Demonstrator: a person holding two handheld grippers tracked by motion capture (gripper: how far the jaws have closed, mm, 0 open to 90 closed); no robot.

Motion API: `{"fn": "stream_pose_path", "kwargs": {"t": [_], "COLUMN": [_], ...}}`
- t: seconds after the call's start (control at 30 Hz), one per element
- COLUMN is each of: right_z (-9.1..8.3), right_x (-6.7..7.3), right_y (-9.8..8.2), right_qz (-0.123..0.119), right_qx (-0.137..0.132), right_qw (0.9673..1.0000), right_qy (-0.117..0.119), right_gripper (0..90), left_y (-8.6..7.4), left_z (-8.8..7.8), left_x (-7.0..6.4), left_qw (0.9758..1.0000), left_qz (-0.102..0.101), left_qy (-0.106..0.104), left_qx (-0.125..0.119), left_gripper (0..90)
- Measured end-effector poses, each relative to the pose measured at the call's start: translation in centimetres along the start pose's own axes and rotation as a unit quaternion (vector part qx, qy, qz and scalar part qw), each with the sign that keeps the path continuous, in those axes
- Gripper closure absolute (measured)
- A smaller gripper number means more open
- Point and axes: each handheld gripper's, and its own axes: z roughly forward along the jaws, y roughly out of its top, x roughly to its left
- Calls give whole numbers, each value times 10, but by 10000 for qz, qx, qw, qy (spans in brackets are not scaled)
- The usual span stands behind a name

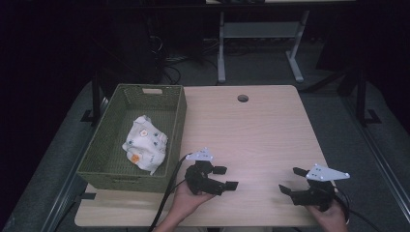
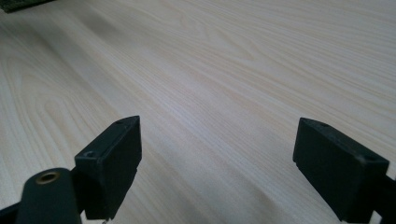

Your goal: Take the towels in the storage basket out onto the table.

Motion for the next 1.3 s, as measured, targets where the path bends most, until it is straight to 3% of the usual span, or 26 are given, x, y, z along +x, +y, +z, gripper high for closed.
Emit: {"fn": "stream_pose_path", "kwargs": {"t": [0.47, 0.57, 0.8, 1.3], "right_z": [1, 1, 1, 1], "right_x": [0, 0, 0, 0], "right_y": [0, 0, 0, 1], "right_qz": [-24, -19, -43, -45], "right_qx": [-4, -8, -7, 4], "right_qw": [10000, 10000, 10000, 10000], "right_qy": [10, 5, 3, -2], "right_gripper": [149, 149, 149, 149], "left_y": [31, 37, 51, 63], "left_z": [-30, -37, -57, -99], "left_x": [5, 5, 8, 21], "left_qw": [9992, 9996, 9996, 9997], "left_qz": [-161, -161, -140, -153], "left_qy": [-345, -243, -249, -97], "left_qx": [-92, -51, -69, -171], "left_gripper": [227, 229, 233, 238]}}
